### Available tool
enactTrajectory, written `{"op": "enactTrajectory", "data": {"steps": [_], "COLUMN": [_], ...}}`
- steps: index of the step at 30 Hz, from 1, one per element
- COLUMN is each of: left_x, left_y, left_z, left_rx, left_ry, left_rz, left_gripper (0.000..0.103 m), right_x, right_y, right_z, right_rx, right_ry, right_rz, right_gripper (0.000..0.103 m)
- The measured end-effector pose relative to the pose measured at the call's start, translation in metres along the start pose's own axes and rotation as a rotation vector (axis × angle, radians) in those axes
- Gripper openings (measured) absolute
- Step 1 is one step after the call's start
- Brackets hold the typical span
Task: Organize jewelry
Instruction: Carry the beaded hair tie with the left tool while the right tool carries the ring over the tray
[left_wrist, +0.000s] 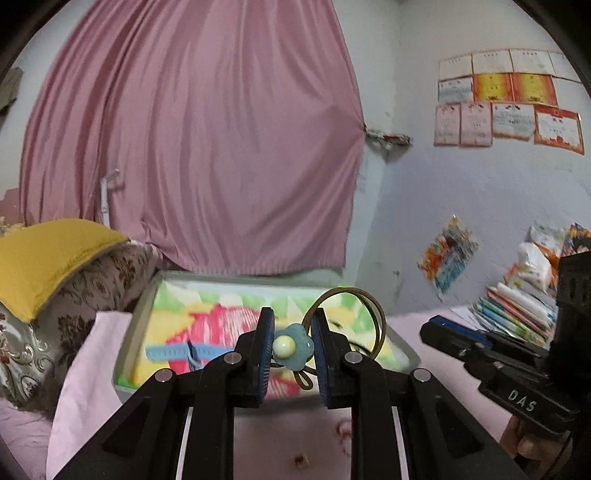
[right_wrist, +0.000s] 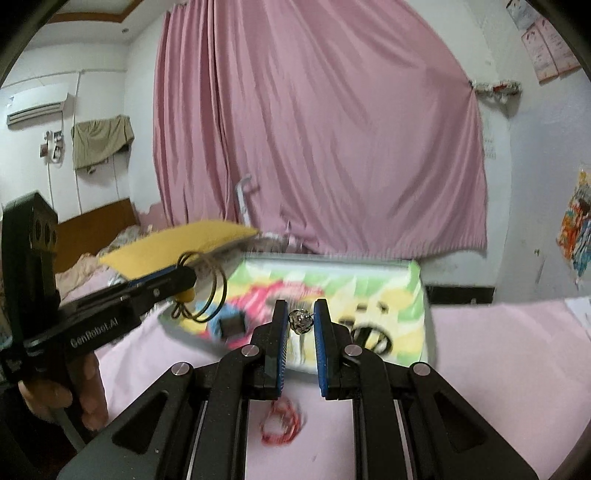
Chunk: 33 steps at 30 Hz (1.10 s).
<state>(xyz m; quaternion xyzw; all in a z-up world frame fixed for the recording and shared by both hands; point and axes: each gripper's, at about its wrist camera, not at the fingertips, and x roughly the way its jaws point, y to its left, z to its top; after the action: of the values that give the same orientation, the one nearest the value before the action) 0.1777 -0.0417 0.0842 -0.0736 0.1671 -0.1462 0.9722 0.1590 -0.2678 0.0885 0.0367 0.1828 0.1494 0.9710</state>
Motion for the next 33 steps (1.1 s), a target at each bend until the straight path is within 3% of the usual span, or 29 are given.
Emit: {"op": "enactTrajectory", "data": {"steps": [9, 15, 19, 22, 26, 33], "left_x": [0.024, 0.057, 0.086, 0.109, 0.129, 0.15], "left_y": [0.004, 0.013, 0.022, 0.031, 0.041, 0.046], "left_z": [0.021, 0.031, 0.031, 0.028, 0.019, 0.013], "left_rx": [0.014, 0.019, -0.003, -0.027, -0.049, -0.027], "left_ry": [-0.081, -0.067, 0.019, 0.133, 0.239, 0.34], "left_rz": [0.063, 0.1, 0.118, 0.144, 0.164, 0.208], "left_gripper": [0.019, 0.019, 0.019, 0.019, 0.019, 0.019], "right_x": [0.023, 0.056, 0.082, 0.1, 0.125, 0.157], "right_y": [0.001, -0.002, -0.006, -0.01, -0.021, -0.038], "right_z": [0.034, 0.042, 0.041, 0.038, 0.024, -0.004], "right_rx": [-0.047, -0.069, -0.064, -0.053, -0.004, 0.033], "right_ry": [-0.091, -0.086, -0.029, 0.031, 0.146, 0.31], "right_rz": [-0.037, -0.056, -0.052, -0.04, 0.002, -0.004], "right_gripper": [0.012, 0.012, 0.012, 0.012, 0.012, 0.012]}}
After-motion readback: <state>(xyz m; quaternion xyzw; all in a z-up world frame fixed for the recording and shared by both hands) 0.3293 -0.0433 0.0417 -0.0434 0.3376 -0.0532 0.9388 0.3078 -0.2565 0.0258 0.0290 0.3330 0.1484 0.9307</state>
